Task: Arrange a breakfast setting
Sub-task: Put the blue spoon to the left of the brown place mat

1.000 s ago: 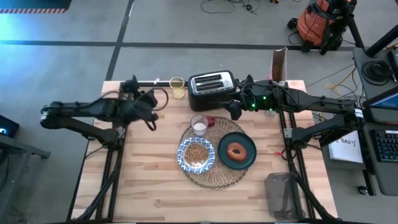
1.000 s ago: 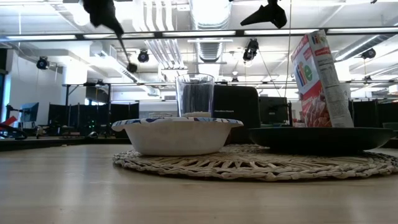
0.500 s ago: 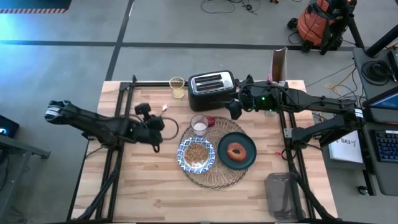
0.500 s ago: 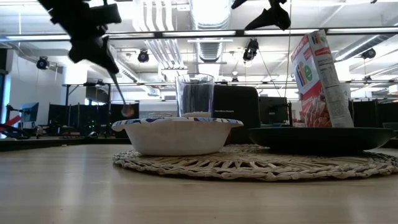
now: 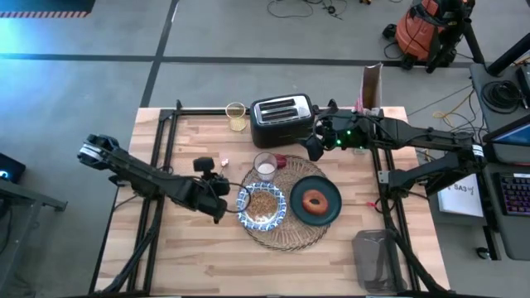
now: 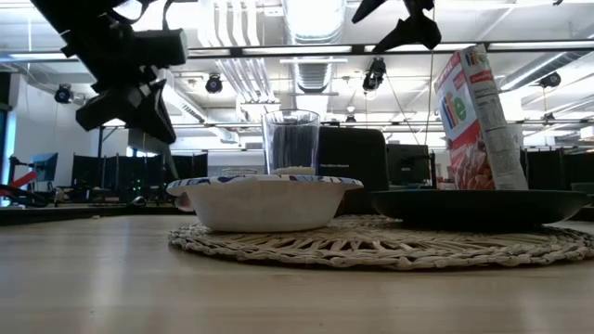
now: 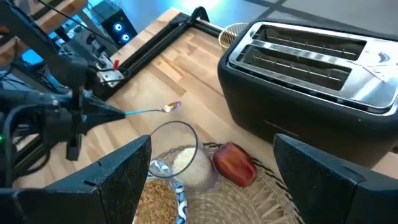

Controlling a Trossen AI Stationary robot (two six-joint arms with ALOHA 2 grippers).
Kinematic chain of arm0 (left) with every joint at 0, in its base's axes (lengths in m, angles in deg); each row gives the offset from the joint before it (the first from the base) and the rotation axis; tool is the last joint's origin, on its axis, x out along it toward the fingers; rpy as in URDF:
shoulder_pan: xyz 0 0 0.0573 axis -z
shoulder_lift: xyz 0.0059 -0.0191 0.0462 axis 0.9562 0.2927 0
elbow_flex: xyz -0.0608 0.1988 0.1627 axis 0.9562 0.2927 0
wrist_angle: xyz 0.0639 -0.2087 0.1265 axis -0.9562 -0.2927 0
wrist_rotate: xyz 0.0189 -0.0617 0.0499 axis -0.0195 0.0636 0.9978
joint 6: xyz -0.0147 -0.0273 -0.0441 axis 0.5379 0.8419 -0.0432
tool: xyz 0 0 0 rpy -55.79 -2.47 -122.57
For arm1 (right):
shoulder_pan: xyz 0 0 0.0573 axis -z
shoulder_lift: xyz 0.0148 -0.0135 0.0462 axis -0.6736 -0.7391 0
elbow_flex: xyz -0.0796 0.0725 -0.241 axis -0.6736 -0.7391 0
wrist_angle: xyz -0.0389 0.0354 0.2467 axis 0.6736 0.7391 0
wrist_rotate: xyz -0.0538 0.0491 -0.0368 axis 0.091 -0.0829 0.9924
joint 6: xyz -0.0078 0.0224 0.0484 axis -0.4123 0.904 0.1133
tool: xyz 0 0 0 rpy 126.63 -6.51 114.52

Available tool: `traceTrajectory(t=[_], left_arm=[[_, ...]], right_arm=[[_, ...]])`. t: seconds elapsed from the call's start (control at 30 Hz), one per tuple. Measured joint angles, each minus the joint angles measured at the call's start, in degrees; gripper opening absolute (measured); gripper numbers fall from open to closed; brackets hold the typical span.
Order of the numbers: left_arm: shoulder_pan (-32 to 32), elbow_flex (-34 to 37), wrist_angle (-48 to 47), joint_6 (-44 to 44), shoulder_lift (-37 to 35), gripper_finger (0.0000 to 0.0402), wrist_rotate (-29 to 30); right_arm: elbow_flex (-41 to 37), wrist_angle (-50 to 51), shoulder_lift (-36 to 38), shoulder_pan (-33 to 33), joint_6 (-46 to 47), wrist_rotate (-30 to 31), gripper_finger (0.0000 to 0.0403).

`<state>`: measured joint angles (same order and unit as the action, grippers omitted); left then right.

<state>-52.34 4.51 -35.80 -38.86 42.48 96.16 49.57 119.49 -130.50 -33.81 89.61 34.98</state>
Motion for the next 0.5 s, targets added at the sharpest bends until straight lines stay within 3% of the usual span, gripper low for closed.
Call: traceTrajectory(t=[0.23,0.5], left_arm=[[2.2,-1.1,1.0,0.4,5.1,0.0000,-1.2],[5.9,-1.1,5.5,0.0,9.4,0.0000,-1.3]], right_arm=[[-0.2,6.1,0.3,0.0,-4.5,-6.0,0.0325],[-1.0,11.3,0.3,0.0,-8.2,-6.0,0.0325]])
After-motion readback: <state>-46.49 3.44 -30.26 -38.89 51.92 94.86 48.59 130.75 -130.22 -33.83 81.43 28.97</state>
